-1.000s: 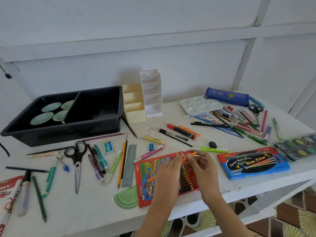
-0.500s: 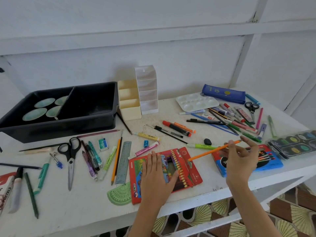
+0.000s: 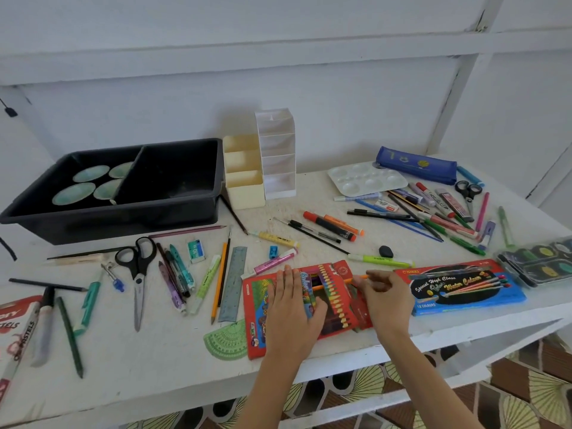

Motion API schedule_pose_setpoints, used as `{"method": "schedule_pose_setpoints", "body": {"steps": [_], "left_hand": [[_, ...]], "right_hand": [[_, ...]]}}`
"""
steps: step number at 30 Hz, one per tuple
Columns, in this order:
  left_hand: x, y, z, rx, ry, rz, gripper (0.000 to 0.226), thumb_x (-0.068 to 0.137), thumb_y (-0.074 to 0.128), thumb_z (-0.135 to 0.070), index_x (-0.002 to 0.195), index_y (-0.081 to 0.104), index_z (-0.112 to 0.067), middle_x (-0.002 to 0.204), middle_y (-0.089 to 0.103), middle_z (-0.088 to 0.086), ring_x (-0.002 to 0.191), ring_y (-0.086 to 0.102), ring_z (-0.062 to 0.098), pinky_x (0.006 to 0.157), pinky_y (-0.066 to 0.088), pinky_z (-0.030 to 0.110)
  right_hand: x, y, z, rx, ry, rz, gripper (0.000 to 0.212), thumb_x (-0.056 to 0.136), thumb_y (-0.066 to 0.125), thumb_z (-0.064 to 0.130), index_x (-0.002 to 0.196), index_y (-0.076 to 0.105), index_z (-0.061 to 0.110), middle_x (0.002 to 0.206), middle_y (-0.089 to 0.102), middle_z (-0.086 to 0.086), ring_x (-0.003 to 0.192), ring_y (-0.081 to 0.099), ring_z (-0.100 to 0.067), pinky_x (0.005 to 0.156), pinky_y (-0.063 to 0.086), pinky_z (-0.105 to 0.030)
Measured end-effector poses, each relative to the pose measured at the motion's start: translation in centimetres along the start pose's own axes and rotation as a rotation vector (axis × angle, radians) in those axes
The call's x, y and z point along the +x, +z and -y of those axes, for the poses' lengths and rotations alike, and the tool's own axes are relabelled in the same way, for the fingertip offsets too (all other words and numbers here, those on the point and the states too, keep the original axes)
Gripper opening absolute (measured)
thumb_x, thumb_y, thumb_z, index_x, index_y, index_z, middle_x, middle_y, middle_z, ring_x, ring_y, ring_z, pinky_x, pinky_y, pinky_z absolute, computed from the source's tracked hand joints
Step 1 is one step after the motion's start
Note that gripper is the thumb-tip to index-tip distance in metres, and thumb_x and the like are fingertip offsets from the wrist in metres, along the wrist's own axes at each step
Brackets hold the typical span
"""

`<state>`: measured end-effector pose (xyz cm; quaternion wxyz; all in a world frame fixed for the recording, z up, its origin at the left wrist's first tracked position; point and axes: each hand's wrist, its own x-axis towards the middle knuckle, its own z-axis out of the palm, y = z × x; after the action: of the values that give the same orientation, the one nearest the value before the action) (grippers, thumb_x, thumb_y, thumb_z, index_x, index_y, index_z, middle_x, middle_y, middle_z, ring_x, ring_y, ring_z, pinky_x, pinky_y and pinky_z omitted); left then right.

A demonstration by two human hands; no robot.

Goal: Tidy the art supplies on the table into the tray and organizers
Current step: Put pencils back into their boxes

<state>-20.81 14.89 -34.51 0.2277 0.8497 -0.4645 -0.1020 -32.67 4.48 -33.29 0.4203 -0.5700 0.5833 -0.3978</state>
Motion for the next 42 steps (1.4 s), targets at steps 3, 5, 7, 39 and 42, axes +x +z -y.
{"method": "schedule_pose_setpoints", "body": {"steps": [3, 5, 7, 39, 42], "left_hand": [[-0.2, 0.0, 0.2, 0.013, 0.026, -0.009, 0.096, 0.069, -0.001, -0.066, 0.151, -0.001, -0.016, 0.158, -0.008, -0.001, 0.143, -0.015, 0.011, 0.11, -0.018, 0.025], [-0.2, 0.1, 0.2, 0.014, 0.041, -0.022, 0.095, 0.07, 0.0, -0.065, 0.151, 0.0, -0.015, 0.158, -0.006, 0.0, 0.141, -0.017, 0.01, 0.109, -0.018, 0.025], [-0.2, 0.2, 0.2, 0.023, 0.054, -0.038, 0.093, 0.071, 0.001, -0.063, 0.15, 0.0, -0.015, 0.158, -0.006, 0.001, 0.137, -0.02, 0.009, 0.109, -0.019, 0.026], [-1.3, -4.6, 4.7, -0.232, -0.251, -0.611, 0.014, 0.088, 0.059, -0.006, 0.102, 0.063, -0.007, 0.097, 0.058, 0.005, 0.09, 0.051, 0.014, 0.077, 0.045, 0.028], [-1.8, -4.6, 7.2, -0.146, -0.29, -0.644, 0.015, 0.083, 0.065, -0.001, 0.097, 0.064, -0.005, 0.095, 0.059, 0.006, 0.089, 0.052, 0.019, 0.077, 0.043, 0.028]], "right_hand": [[0.0, 0.8, 0.2, -0.177, -0.07, -0.025, 0.032, 0.073, 0.079, 0.027, 0.097, 0.069, 0.009, 0.106, 0.059, -0.007, 0.085, 0.053, -0.014, 0.067, 0.038, -0.023], [-0.4, 1.4, 0.4, -0.264, -0.11, -0.03, 0.03, 0.076, 0.077, 0.029, 0.097, 0.069, 0.009, 0.11, 0.052, -0.006, 0.086, 0.047, -0.012, 0.067, 0.035, -0.023], [-0.6, 1.7, 0.3, -0.302, -0.138, -0.042, 0.028, 0.078, 0.075, 0.028, 0.098, 0.069, 0.009, 0.11, 0.051, -0.005, 0.084, 0.044, -0.009, 0.061, 0.031, -0.021], [-2.8, 4.0, 3.4, -0.25, -0.567, 0.214, 0.025, 0.094, 0.05, 0.008, 0.116, 0.06, 0.013, 0.111, 0.056, -0.001, 0.104, 0.04, -0.008, 0.089, 0.034, -0.021], [-3.1, 6.2, 4.8, -0.222, -0.641, 0.284, 0.022, 0.093, 0.05, 0.004, 0.108, 0.064, 0.011, 0.098, 0.055, 0.004, 0.098, 0.049, -0.014, 0.084, 0.04, -0.025]]}}
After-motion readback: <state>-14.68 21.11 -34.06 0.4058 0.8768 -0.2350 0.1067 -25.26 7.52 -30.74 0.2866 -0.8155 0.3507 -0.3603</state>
